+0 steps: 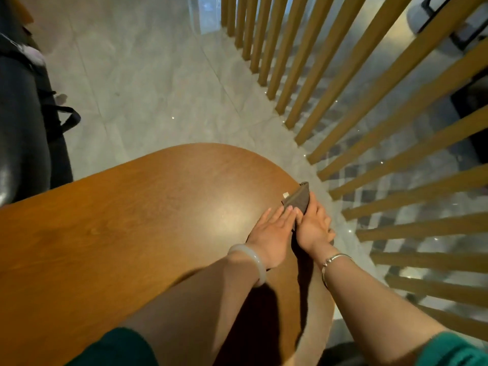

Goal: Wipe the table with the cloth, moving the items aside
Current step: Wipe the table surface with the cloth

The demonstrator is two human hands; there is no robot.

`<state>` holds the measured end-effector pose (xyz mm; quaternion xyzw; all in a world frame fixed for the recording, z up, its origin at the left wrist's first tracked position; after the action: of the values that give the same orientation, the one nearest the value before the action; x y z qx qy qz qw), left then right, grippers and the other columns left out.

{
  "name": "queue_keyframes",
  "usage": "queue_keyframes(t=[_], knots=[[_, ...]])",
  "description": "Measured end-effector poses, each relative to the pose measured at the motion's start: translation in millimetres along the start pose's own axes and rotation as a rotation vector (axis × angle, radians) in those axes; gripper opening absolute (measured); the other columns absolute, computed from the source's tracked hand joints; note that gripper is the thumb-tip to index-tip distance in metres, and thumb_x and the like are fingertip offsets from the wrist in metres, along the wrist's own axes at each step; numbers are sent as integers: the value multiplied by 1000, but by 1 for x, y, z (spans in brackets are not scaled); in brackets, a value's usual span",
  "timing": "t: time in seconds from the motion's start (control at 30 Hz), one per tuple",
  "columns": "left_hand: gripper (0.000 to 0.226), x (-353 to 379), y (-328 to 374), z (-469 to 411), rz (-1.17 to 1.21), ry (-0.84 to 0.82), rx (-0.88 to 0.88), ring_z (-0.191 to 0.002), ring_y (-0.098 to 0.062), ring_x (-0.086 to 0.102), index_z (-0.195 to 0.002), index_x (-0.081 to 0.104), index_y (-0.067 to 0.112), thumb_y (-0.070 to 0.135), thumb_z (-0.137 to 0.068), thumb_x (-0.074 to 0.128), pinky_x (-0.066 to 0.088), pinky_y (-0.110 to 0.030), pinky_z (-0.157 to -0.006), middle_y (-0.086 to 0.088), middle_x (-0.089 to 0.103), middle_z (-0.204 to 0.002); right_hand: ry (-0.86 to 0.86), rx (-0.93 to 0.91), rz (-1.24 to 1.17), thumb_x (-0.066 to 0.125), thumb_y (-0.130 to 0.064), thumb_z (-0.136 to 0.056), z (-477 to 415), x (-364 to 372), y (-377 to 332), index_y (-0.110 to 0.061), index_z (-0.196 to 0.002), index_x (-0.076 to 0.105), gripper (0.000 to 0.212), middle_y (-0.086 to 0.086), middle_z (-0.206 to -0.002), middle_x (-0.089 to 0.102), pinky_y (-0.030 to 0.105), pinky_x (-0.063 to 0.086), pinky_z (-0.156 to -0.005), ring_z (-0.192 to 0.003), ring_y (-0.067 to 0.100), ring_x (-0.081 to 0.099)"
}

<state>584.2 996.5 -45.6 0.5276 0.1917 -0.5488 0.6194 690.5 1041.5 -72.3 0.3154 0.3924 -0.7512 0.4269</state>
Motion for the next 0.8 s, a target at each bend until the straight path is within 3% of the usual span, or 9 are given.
queue_keyframes(t=[0.23,0.43,0.53,0.63,0.73,0.8], knots=[[102,57,56,52,-60,-169,111,-146,-13,-15,-152,-14,17,4,-81,58,-19,-33,-114,3,-14,-160,136,289,-275,35,-36,-103,95,19,75,-30,-154,8,58,6,-159,20,57,23,-109,-138,33,28],[76,94,65,117,-209,-246,177,-146,-17,-17,-152,-9,14,19,-95,41,-18,-40,-115,-1,-15,-160,220,451,-540,40,-21,-100,166,40,102,-21,-156,18,60,14,-157,26,51,28,-110,-137,37,34],[72,105,67,150,-238,-289,223,-147,-20,-15,-153,-4,11,17,-95,38,-18,-41,-115,-4,-12,-161,228,418,-683,41,-8,-95,197,52,110,-15,-154,26,61,16,-152,37,43,31,-115,-135,34,40],[72,113,67,180,-264,-299,258,-147,-21,-14,-153,-3,9,18,-93,37,-20,-39,-114,-4,-12,-161,134,366,-626,48,-9,-94,239,71,120,-18,-148,33,57,11,-142,50,40,40,-108,-126,29,52],[69,119,59,208,-316,-301,277,-147,-21,-14,-153,-4,9,11,-94,33,-21,-39,-113,-4,-13,-161,3,102,-461,52,-1,-92,276,78,127,-19,-150,31,65,5,-140,51,33,41,-106,-123,19,53],[73,118,56,222,-366,-272,303,-147,-22,-14,-153,-5,10,-3,-92,32,-21,-38,-111,-3,-14,-160,-101,-116,-202,52,-3,-93,283,76,137,-29,-153,24,71,-4,-141,42,27,41,-104,-122,12,50]])
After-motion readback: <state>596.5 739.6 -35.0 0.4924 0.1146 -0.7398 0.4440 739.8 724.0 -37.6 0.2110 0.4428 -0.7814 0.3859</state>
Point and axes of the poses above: each hand's wrist, its own z-axis away from the middle knuckle, its own x-axis out of the palm, y = z × x, the point moved 7 cm from there along -z, towards the middle knuckle
